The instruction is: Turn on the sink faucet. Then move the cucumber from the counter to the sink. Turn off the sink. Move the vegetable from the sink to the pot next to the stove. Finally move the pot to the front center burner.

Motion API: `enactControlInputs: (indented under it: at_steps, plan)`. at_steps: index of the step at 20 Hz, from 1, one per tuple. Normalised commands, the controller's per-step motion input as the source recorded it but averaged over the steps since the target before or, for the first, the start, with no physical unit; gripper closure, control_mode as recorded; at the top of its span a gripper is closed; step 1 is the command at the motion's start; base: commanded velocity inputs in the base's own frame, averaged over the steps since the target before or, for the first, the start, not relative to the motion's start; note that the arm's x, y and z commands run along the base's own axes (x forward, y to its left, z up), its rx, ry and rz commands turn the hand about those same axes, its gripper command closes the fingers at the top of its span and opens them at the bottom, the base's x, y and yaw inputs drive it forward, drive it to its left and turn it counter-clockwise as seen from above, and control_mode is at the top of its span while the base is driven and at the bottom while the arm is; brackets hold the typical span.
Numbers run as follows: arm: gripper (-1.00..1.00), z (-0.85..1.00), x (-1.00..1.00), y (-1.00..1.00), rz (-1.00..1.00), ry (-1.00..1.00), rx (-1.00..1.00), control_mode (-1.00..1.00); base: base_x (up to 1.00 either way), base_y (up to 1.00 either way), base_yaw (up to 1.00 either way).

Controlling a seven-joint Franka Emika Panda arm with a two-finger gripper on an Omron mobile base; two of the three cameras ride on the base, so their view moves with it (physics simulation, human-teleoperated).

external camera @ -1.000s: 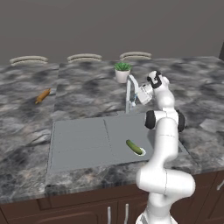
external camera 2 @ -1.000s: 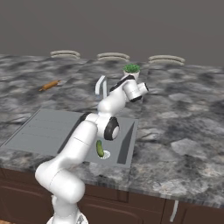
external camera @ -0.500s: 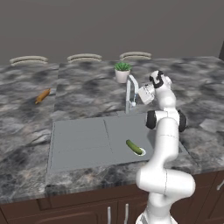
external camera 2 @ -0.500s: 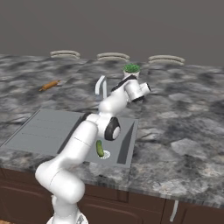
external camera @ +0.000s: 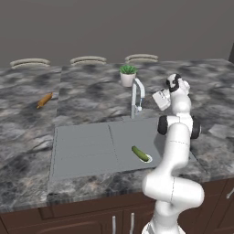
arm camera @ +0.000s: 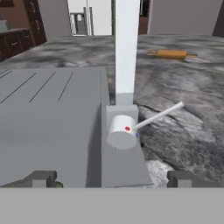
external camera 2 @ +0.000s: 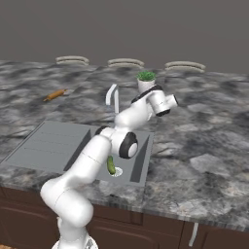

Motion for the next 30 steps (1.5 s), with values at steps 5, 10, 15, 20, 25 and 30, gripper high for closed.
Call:
enactControlInputs:
  at_steps: [5, 10, 15, 20, 25, 30]
  plan:
    - [-1.00, 0.00, -0.69, 0.00, -0.15, -0.03, 0.00, -1.00, 0.00, 0.00, 0.00]
    - [-1.00, 0.01, -0.72, 0.00, -0.14, -0.03, 0.00, -1.00, 0.00, 0.00, 0.00]
    - [-1.00, 0.13, -0.69, 0.00, -0.13, -0.03, 0.00, -1.00, 0.00, 0.00, 0.00]
    - [-1.00, 0.31, -0.71, 0.03, -0.11, -0.05, -0.01, -1.00, 0.00, 0.00, 0.00]
    - [-1.00, 0.46, -0.70, 0.10, -0.09, -0.06, -0.05, -1.00, 0.00, 0.00, 0.00]
    - [-1.00, 0.58, -0.65, 0.27, -0.09, -0.03, -0.07, -1.00, 0.00, 0.00, 0.00]
